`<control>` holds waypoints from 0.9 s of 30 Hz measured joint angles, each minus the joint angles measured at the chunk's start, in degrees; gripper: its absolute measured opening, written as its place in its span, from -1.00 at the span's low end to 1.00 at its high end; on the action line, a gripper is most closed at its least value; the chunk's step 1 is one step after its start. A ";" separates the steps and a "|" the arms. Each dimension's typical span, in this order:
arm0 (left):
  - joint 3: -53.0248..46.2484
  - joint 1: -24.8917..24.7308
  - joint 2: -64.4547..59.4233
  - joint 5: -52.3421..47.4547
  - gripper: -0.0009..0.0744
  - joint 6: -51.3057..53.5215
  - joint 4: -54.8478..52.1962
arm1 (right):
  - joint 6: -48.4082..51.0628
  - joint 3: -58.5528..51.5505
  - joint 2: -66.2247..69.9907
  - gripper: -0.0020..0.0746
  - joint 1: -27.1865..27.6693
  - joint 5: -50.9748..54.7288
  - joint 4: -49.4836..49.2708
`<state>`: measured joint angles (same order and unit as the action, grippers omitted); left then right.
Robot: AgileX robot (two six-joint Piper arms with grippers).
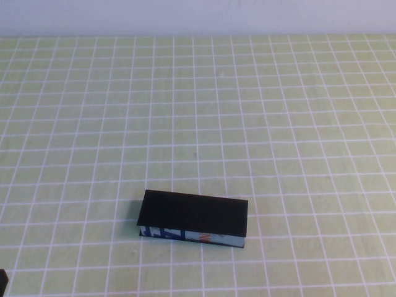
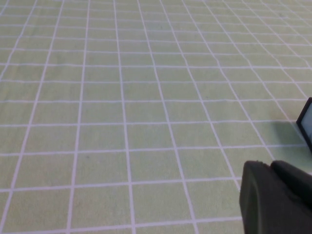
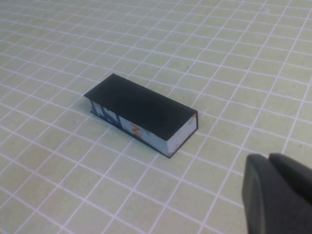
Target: Return glasses to glasses case
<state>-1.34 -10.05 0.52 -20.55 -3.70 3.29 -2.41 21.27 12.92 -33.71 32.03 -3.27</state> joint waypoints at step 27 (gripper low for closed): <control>0.00 0.00 0.11 0.00 -0.98 0.09 0.21 | 0.00 0.00 -7.01 -0.99 20.52 0.23 -4.51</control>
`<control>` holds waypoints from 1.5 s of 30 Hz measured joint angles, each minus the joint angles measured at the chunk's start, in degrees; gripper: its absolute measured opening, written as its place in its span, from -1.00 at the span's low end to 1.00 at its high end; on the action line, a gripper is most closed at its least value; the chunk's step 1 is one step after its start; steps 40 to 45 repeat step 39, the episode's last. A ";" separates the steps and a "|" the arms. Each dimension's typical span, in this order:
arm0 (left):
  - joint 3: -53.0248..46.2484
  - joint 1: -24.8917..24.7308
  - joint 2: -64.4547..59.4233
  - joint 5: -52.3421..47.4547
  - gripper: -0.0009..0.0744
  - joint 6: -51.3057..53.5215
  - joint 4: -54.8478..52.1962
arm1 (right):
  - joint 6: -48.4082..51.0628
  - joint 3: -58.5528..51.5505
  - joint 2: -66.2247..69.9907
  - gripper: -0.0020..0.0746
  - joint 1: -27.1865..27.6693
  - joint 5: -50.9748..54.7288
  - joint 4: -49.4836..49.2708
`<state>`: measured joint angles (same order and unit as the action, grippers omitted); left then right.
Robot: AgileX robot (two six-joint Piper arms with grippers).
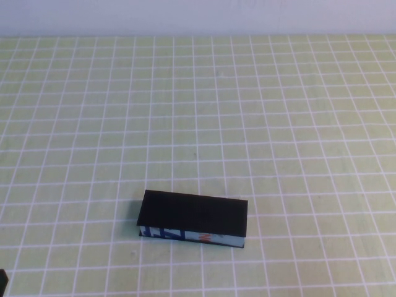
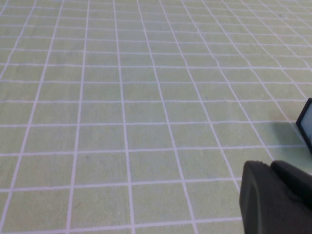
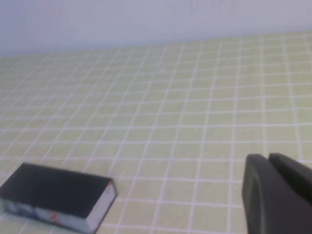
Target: Return glasses to glasses case
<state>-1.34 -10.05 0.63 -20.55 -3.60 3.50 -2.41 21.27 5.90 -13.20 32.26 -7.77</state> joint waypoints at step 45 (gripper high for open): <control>0.00 0.00 0.10 0.00 -0.98 0.00 0.00 | 0.00 -22.80 -6.66 -0.99 13.20 -11.98 12.58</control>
